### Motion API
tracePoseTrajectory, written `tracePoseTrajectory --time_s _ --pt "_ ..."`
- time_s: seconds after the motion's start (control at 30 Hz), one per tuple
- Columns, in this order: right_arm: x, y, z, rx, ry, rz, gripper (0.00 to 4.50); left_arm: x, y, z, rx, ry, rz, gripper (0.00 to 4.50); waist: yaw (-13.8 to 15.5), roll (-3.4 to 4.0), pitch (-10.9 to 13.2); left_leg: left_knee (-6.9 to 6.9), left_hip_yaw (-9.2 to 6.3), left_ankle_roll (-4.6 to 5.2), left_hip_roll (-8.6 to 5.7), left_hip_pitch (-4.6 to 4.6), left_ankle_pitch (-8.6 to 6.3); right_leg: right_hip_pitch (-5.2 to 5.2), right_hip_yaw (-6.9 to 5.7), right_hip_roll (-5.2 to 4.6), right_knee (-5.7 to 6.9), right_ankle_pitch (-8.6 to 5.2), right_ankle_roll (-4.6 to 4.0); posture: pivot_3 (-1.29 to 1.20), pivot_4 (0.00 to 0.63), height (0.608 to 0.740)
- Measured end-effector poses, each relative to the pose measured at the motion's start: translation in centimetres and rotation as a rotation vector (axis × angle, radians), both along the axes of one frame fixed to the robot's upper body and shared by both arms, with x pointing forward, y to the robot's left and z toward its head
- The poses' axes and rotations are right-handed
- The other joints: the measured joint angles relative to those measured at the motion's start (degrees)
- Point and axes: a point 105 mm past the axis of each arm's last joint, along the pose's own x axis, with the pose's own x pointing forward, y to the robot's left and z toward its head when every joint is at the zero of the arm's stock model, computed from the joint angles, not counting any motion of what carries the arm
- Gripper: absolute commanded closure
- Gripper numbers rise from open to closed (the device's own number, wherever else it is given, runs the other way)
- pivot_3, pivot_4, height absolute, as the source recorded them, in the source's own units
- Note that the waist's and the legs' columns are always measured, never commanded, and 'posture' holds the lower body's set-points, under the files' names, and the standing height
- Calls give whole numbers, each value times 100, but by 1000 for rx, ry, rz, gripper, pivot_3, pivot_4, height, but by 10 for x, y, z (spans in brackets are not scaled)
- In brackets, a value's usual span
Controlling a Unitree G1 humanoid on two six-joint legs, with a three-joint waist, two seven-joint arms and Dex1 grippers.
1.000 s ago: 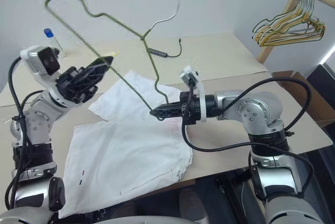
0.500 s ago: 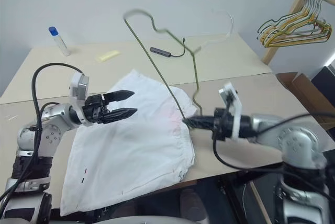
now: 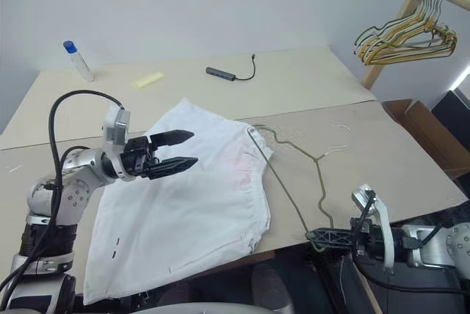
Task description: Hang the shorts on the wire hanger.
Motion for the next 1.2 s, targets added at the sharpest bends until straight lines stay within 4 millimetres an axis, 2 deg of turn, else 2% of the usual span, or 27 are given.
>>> tracePoseTrajectory --time_s 0.53,0.77,1.2 --pt "-29 -20 -23 -24 138 -92 4500 -4 -4 2 16 -16 -30 93 -9 1 -1 0 -2 0 0 -1 0 6 -1 3 -5 -2 4 -263 0 740" --pt "-32 -26 -31 -52 133 -119 4500 -3 -9 6 17 -28 -55 93 -17 3 -2 0 -2 0 0 -1 0 5 0 4 -6 -2 4 -267 0 740" --pt "-28 -18 -40 -57 132 -98 4500 -1 -9 4 17 -25 -57 93 -24 5 -4 0 -3 0 0 0 0 6 1 4 -4 -2 4 -261 0 740"
